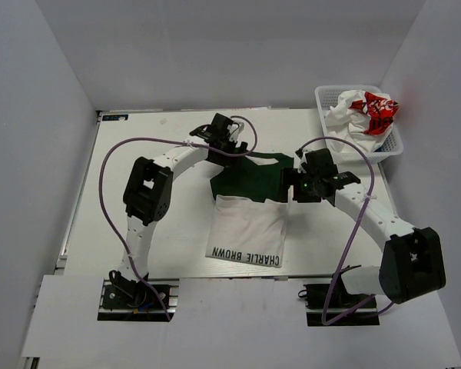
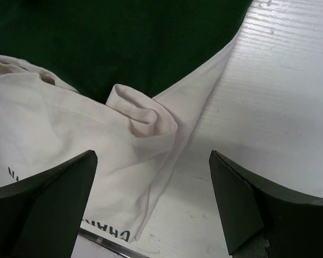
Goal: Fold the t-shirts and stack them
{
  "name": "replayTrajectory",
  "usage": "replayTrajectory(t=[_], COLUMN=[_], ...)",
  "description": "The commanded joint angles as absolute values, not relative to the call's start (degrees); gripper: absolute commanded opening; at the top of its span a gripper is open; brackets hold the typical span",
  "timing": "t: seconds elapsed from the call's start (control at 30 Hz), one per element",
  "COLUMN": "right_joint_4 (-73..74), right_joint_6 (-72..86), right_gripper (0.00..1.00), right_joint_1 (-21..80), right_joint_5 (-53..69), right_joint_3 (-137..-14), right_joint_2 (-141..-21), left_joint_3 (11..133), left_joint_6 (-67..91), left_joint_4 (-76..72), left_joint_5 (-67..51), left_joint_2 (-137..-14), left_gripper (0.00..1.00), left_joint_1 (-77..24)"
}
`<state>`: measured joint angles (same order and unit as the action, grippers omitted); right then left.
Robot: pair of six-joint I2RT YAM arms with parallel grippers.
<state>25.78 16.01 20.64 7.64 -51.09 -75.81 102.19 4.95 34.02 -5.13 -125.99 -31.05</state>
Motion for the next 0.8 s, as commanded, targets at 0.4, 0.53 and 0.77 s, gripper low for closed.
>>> replayTrajectory(t=[0.4,0.53,0.77], right_joint_4=[31.3,33.2,27.0], right_joint_6=[15.5,22.7,33.2], right_gripper=[0.90,0.90,0.90], right_joint_1=[36.8,41.7,47.1], right_joint_5=[7.3,9.9,12.9], right_joint_3=[-39.3,-34.2,-24.3], right_joint_2=[-56.4,-53.2,-51.1], left_joint_3=[63.4,49.1,34.6], left_joint_6=[32.6,38.8,43.9], left_joint_4=[36.2,36.2,28.3], left_joint_5=[-6.6,-13.3,-20.5], left_joint_2=[-85.5,-76.2,-73.0], left_gripper=[1.00,1.00,0.90], left_joint_1=[-33.2,-36.9,-45.8])
